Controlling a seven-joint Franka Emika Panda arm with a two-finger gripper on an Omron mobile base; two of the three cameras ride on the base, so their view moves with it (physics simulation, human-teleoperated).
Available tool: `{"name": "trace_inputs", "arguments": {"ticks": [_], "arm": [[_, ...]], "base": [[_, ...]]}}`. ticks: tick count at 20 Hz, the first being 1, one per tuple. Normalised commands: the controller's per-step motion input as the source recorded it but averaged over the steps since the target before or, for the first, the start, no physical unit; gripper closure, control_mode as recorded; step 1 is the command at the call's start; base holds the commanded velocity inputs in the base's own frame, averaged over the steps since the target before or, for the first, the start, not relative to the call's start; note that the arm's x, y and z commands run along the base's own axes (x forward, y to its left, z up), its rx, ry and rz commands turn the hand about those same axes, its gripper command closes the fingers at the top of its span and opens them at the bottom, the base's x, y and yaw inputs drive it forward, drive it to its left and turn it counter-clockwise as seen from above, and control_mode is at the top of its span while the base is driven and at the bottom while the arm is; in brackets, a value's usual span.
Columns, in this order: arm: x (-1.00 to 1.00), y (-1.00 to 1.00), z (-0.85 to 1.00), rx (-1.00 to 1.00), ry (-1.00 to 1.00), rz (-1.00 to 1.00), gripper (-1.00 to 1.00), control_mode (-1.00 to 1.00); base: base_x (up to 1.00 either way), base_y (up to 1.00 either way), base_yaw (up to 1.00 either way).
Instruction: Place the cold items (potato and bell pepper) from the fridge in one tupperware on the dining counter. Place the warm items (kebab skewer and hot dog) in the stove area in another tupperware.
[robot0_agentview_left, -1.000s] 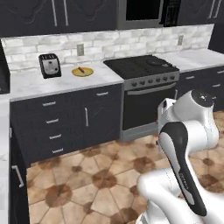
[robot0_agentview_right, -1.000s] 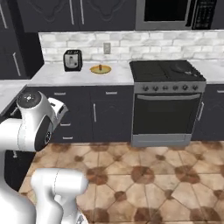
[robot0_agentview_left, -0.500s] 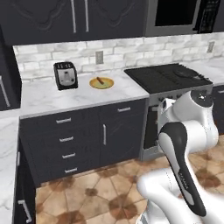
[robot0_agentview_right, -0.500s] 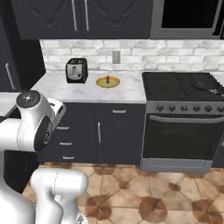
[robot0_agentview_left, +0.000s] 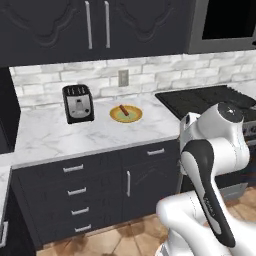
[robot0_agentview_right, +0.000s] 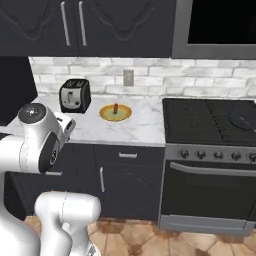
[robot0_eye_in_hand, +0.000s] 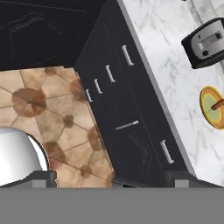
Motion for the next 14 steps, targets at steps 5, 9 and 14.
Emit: {"name": "trace_inputs", "arguments": {"ticks": [5, 9, 14], "arm": [[0.0, 0.0, 0.0, 0.0, 0.0, 0.0, -1.0, 1.0], [0.0, 0.0, 0.0, 0.0, 0.0, 0.0, -1.0, 1.0], [0.0, 0.0, 0.0, 0.0, 0.0, 0.0, -1.0, 1.0]], "base": [[1.0, -0.12, 0.02], [0.87, -0.14, 0.0], [0.36, -0.32, 0.0]]}}
